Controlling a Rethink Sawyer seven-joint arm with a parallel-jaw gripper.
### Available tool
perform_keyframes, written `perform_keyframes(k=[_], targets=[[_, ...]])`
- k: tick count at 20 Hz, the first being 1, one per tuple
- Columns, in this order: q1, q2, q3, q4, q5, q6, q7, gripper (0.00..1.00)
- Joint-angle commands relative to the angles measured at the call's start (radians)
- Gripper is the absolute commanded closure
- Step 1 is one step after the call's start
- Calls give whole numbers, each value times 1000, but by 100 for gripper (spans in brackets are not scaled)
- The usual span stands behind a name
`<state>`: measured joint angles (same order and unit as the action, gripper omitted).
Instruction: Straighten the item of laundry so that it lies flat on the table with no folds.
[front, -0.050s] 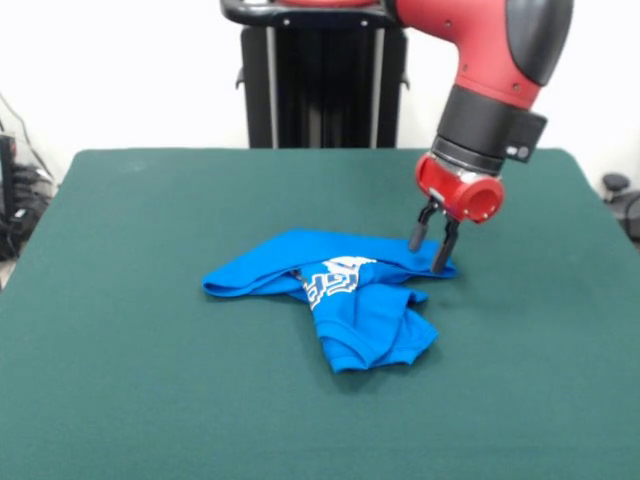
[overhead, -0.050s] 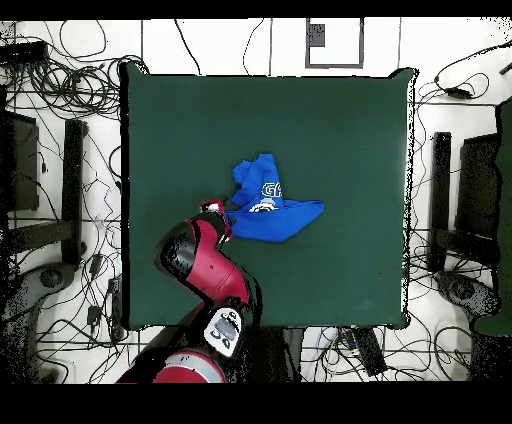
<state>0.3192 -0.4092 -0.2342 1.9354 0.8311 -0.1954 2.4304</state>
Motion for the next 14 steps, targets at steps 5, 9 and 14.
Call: perform_keyframes(k=[5,9,14], targets=[[-17,26,155,36,72,35,296,0],[-14,36,159,34,79,20,301,0],[-15,44,169,37,78,4,313,0]])
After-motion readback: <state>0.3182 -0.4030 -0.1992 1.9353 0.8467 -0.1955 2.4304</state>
